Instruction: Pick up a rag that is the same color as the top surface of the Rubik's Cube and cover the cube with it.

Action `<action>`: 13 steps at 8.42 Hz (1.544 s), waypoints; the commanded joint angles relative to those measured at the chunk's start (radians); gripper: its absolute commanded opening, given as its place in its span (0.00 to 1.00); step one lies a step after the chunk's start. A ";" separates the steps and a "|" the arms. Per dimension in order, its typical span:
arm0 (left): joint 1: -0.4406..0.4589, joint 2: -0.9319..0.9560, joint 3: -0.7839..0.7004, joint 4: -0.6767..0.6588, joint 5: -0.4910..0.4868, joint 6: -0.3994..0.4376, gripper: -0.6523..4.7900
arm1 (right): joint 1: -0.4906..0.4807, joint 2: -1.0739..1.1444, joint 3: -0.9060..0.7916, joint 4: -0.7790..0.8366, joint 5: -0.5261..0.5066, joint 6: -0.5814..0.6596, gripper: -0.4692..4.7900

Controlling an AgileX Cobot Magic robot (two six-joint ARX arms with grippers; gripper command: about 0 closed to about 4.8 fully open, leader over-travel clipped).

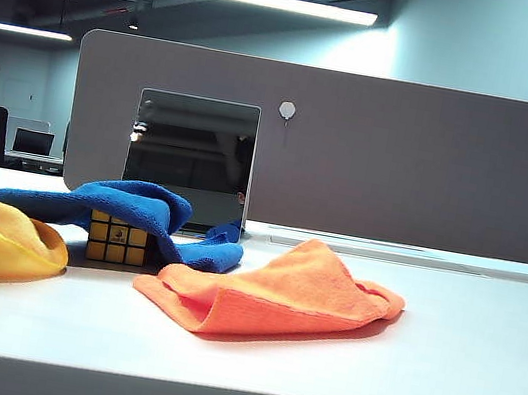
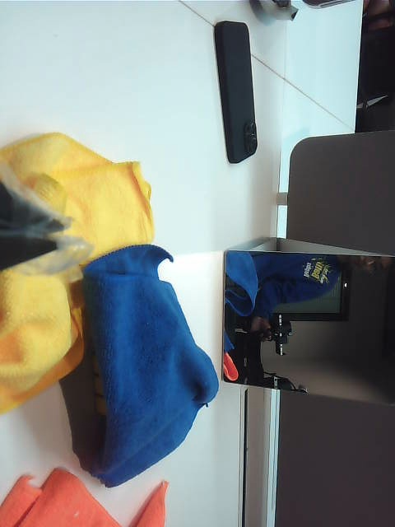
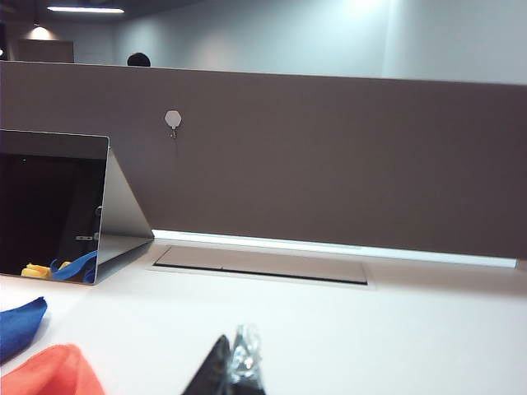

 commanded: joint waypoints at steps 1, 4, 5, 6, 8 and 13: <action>0.000 0.002 0.001 0.013 0.006 0.000 0.11 | 0.001 0.001 -0.002 -0.073 0.062 0.057 0.08; 0.000 0.002 0.001 0.013 0.006 0.000 0.11 | 0.000 0.001 -0.002 -0.108 0.185 0.055 0.08; 0.000 0.002 0.001 0.013 0.006 0.000 0.11 | 0.000 0.001 -0.002 -0.107 0.184 0.049 0.08; 0.000 0.002 0.001 0.013 0.006 0.000 0.11 | 0.001 0.001 -0.002 -0.108 0.149 0.035 0.08; 0.000 0.002 0.001 0.013 0.007 0.000 0.11 | 0.001 0.001 -0.002 -0.108 0.135 0.009 0.08; 0.000 0.002 0.001 0.051 -0.128 0.068 0.11 | 0.000 0.000 -0.002 -0.108 0.140 0.009 0.08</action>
